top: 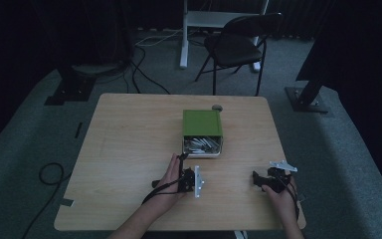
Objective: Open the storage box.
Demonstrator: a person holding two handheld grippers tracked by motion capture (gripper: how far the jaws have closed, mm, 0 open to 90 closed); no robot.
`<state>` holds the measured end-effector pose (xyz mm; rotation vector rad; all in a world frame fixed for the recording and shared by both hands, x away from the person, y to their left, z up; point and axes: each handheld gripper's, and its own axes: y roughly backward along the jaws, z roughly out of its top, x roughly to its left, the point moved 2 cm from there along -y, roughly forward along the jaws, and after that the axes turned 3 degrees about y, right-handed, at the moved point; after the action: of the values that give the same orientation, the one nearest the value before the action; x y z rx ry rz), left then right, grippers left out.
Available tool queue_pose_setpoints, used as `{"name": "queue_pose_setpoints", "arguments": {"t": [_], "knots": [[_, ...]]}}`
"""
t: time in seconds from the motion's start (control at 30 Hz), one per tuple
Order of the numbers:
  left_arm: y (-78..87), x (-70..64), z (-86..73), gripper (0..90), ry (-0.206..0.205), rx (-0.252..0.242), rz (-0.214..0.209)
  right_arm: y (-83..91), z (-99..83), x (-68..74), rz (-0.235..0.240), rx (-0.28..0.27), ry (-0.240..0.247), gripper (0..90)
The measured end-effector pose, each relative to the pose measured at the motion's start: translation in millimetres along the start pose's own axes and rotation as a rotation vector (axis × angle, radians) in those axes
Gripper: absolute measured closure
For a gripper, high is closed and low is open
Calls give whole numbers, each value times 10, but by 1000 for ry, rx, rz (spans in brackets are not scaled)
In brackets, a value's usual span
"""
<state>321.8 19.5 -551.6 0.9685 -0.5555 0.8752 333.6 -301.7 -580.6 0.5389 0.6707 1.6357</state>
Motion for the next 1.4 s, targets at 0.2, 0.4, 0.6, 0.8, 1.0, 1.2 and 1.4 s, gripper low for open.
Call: {"name": "queue_pose_setpoints", "arguments": {"t": [0.2,0.4,0.6,0.8,1.0,1.2,1.4], "knots": [[-81,-21,86,186,-39,9,9,0,0,0,0,0,0,104],[-181,20,113,231,-92,21,74,0,0,1,0,0,-1,104],[-258,44,114,340,-180,51,124,0,0,0,0,0,0,104],[-343,34,121,486,-233,93,121,0,0,0,0,0,0,104],[-393,64,161,589,-276,109,123,0,0,1,0,0,-1,105],[-406,22,164,643,-314,119,136,0,0,1,0,0,-1,104],[-404,-2,166,701,-328,128,135,0,0,0,0,0,0,105]]}}
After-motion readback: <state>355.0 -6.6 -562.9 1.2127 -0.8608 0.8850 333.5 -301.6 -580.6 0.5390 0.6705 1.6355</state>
